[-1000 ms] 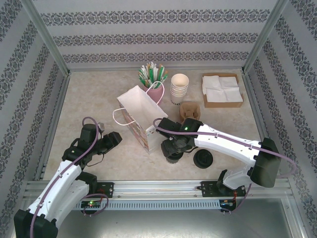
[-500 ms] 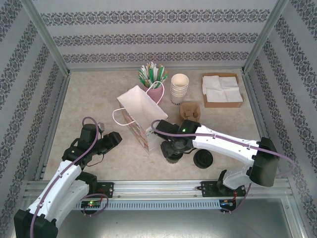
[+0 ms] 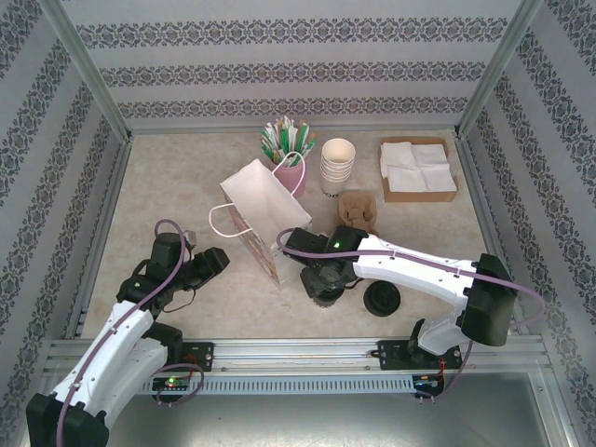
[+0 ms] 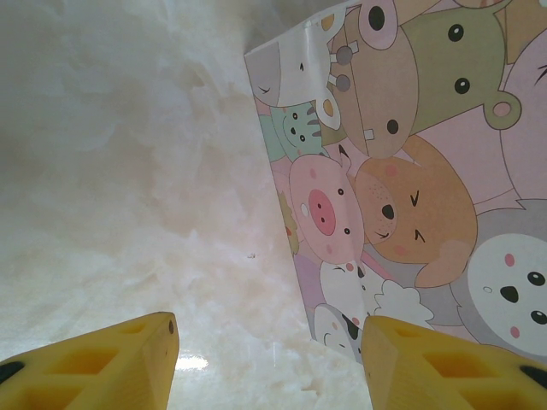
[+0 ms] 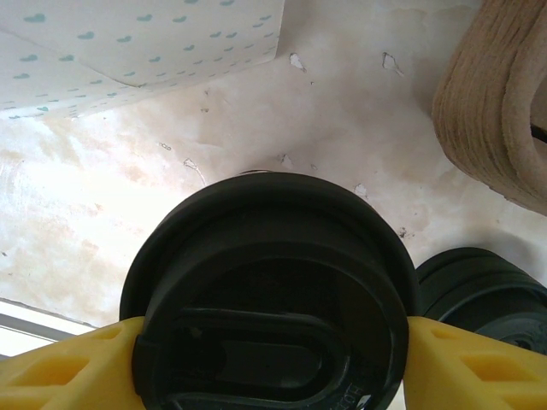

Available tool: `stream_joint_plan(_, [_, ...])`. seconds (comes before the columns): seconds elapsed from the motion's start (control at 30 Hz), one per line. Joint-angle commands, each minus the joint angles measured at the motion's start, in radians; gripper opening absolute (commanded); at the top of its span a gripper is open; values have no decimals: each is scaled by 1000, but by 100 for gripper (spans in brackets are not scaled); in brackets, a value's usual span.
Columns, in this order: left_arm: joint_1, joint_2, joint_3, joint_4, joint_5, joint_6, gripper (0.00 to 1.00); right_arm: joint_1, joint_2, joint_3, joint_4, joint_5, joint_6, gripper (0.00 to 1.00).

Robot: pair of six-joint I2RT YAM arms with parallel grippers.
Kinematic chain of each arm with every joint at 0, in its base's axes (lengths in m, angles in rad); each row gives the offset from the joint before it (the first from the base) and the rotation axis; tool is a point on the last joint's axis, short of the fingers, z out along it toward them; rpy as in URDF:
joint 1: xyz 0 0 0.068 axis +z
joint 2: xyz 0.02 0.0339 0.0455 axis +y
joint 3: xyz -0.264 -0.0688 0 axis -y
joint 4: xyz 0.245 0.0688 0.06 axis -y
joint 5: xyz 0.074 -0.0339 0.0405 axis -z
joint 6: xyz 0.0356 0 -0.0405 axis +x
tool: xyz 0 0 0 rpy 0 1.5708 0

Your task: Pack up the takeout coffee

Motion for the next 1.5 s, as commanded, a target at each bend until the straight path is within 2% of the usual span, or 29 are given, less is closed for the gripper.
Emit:
stream_joint_plan(0.0, [-13, -10, 24, -19, -10, 12, 60, 8, 68, -108, -105, -76, -5, 69])
stream_joint_plan(0.23, [-14, -7, 28, -14, -8, 9, 60, -5, -40, -83, -115, -47, 16, 70])
stream_joint_plan(0.5, [-14, -5, 30, -11, -4, 4, 59, -10, -62, -106, -121, -56, 28, 70])
stream_joint_plan(0.83, [-22, 16, 44, 1, -8, 2, 59, -13, -125, -51, -123, 12, 47, 86])
stream_joint_plan(1.03, [-24, 45, 64, 11, -9, 10, 59, -27, -176, -26, -133, 13, 52, 89])
stream_joint_plan(1.27, [-25, 69, 74, 20, -8, 20, 59, -76, -245, -29, -88, -3, 35, 87])
stream_joint_plan(1.47, [-27, 57, 65, 17, -9, 14, 59, -81, -192, -66, -69, -37, 26, 78])
